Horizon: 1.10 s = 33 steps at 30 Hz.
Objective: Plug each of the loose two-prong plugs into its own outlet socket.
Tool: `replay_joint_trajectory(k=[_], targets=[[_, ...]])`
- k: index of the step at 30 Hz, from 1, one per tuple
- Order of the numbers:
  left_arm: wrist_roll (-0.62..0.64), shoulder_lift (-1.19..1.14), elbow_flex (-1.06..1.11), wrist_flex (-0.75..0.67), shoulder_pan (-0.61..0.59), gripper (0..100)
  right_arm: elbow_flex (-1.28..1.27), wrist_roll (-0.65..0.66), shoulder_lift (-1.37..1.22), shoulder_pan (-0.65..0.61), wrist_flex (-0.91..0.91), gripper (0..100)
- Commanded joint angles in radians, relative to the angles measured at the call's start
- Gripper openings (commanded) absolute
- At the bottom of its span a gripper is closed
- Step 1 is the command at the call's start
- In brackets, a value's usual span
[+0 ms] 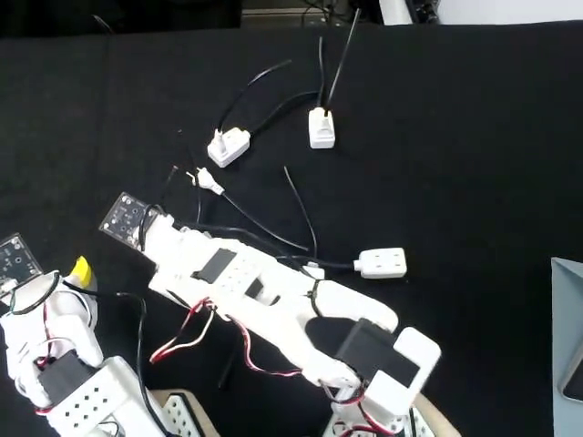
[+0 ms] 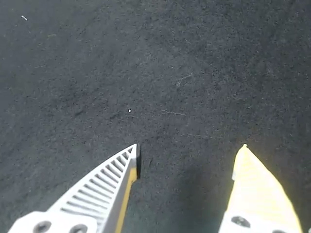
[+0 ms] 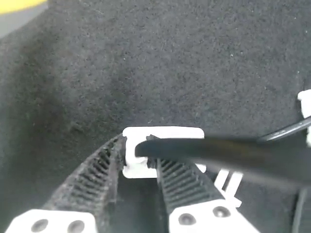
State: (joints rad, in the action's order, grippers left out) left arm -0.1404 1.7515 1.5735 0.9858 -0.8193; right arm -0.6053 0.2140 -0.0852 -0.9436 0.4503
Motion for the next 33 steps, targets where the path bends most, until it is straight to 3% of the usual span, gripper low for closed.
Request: replay_joint_trajectory(k=[1, 9, 16, 25, 29, 33], targets=[[0.008, 0.006, -0.005, -0.006, -0.001, 31, 0.03, 0.071, 0.102, 0.063, -0.012, 1.1], [0.006, 0.012, -0.013, 0.032, 0.025, 31, 0.03, 0.201, 0.274, 0.199, -0.109, 1.1], [0.006, 0.012, -0.012, 0.032, 0.025, 31, 0.025, 0.206, 0.294, 0.404, -0.252, 1.2], [0.006, 0.012, -0.012, 0.032, 0.025, 31, 0.051, 0.206, 0.064, 0.589, -0.445, 1.5], [0.006, 0.012, -0.012, 0.032, 0.025, 31, 0.176, 0.203, -0.067, 0.64, -0.39, 3.4], [0.006, 0.012, -0.008, 0.032, 0.025, 31, 0.312, 0.071, -0.107, 0.646, -0.189, 17.1]])
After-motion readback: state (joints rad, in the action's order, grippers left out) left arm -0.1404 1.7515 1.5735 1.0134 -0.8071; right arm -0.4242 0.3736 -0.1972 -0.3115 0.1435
